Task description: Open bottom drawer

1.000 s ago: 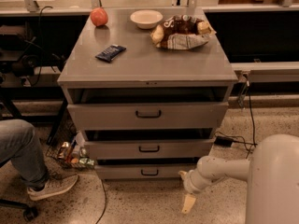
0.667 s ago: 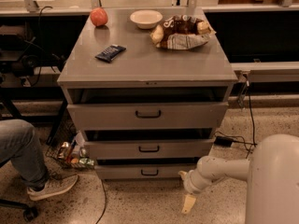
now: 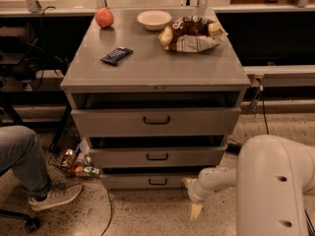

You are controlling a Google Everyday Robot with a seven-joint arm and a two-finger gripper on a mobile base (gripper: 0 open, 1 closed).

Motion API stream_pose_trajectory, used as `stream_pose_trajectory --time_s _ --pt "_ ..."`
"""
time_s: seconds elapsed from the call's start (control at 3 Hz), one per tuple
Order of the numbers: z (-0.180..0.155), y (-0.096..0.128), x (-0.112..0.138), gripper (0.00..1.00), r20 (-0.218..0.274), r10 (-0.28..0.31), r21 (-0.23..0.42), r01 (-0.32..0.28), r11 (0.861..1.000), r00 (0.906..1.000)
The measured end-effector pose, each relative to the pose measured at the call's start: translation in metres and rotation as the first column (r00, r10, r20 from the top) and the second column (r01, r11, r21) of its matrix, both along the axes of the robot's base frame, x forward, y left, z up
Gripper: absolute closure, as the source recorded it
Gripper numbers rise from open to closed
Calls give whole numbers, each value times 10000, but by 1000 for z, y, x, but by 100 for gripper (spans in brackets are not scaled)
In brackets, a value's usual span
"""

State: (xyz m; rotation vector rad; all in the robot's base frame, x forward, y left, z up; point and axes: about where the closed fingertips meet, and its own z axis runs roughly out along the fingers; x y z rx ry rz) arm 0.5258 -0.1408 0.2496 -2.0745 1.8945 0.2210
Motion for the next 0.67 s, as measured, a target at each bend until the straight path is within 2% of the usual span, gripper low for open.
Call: stream_pose_trajectory --time_s 0.33,0.67 --pt "-11 6 19 0 787 391 -349 -364 9987 9961" --pt "-22 14 48 0 1558 511 -280 -473 9985 9865"
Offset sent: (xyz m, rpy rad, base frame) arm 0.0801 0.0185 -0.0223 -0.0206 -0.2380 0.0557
